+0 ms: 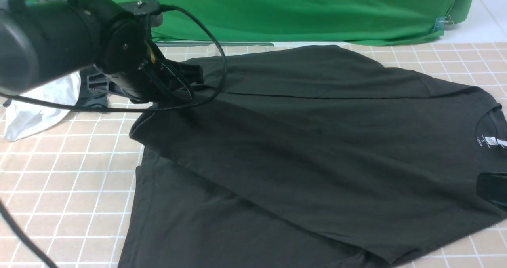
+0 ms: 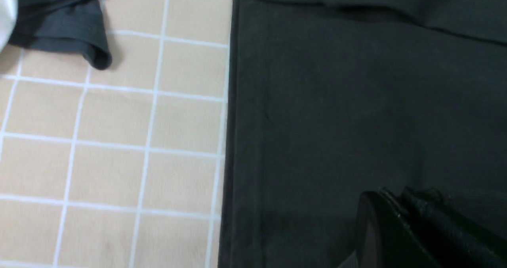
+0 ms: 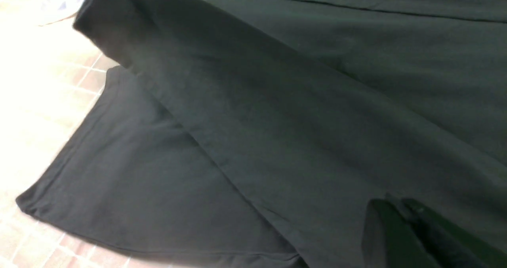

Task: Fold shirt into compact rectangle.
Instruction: 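Fold the left side of the black T-shirt inward over its body, then grab the top left corner of the dark shirt with the left gripper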

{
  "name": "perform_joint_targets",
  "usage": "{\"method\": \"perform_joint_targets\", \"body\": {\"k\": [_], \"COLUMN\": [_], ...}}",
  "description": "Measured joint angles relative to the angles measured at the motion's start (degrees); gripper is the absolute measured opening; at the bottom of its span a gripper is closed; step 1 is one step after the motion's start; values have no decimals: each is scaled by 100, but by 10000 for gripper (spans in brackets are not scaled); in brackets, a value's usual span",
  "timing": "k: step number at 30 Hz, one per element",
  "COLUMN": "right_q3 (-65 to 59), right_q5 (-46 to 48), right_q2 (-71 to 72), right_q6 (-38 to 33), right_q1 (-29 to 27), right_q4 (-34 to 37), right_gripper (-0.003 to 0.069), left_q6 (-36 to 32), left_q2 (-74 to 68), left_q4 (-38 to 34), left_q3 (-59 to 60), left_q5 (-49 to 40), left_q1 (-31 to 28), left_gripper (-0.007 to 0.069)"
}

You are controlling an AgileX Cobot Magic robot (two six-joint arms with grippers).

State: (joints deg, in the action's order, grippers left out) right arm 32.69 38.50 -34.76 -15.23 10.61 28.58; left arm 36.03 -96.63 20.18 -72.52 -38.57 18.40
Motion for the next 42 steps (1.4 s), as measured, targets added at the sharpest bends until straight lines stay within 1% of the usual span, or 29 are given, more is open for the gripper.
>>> {"method": "perform_joint_targets", "body": {"k": [8, 10, 12, 15, 18, 21, 22, 24, 25, 26, 27, 28, 29, 30, 31, 32, 33, 35, 36, 37, 38, 39, 42], "right_q3": [0, 0, 0, 0, 0, 0, 0, 0, 0, 0, 0, 0, 0, 0, 0, 0, 0, 0, 0, 0, 0, 0, 0], "right_q5": [0, 0, 0, 0, 0, 0, 0, 0, 0, 0, -7, -7, -31, -31, -28, 3, 118, 334, 400, 489, 532, 568, 575], "right_q2": [0, 0, 0, 0, 0, 0, 0, 0, 0, 0, 0, 0, 0, 0, -24, -53, -135, -274, -316, -377, -414, -461, -496], "right_q6": [0, 0, 0, 0, 0, 0, 0, 0, 0, 0, 25, 43, 241, 241, 576, 807, 1229, 1637, 1740, 1839, 1874, 1950, 1994], "right_q1": [0, 0, 0, 0, 0, 0, 0, 0, 0, 0, 0, 0, 0, 0, 0, 0, 0, 0, 0, 0, 0, 0, 0], "right_q4": [0, 0, 0, 0, 0, 0, 0, 0, -6, -6, -63, -93, -367, -367, -745, -1087, -1601, -2126, -2283, -2412, -2460, -2538, -2582], "right_gripper": [72, 74, 77, 83, 89, 90, 91, 91, 91, 91, 91, 90, 81, 78, 56, 43, 36, 36, 36, 36, 36, 36, 36], "left_q6": [-224, -232, -236, -212, -76, 144, 215, 256, 163, 121, -291, -517, -1071, -1131, -1464, -1622, -1732, -1731, -1715, -1692, -1684, -1673, -1558], "left_q2": [-314, -367, -413, -434, -415, -341, -309, -187, -124, -111, -18, 3, 67, 72, 100, 124, 151, 172, 172, 164, 152, 104, -37], "left_q4": [31, 90, 184, 592, 901, 1044, 1027, 640, 284, 200, -457, -649, -1502, -1586, -2120, -2414, -2628, -2866, -2906, -2972, -3000, -3014, -3045], "left_q3": [-18, -18, -18, -18, -22, -24, -24, -24, -24, -24, -24, -29, -29, -29, -1, 65, 181, 410, 456, 590, 657, 707, 722], "left_q5": [759, 825, 847, 837, 675, 430, 334, 80, -20, -53, -201, -254, -551, -550, -774, -843, -840, -676, -587, -389, -291, -122, 332], "left_q1": [-72, -72, -72, -73, -73, -73, -73, -77, -77, -77, -64, -54, 36, 54, 231, 417, 715, 1339, 1543, 1946, 2143, 2563, 3193], "left_gripper": [34, 43, 69, 152, 216, 253, 253, 243, 233, 225, 187, 174, 105, 97, 50, 30, 19, 11, 11, 11, 11, 13, 17]}}
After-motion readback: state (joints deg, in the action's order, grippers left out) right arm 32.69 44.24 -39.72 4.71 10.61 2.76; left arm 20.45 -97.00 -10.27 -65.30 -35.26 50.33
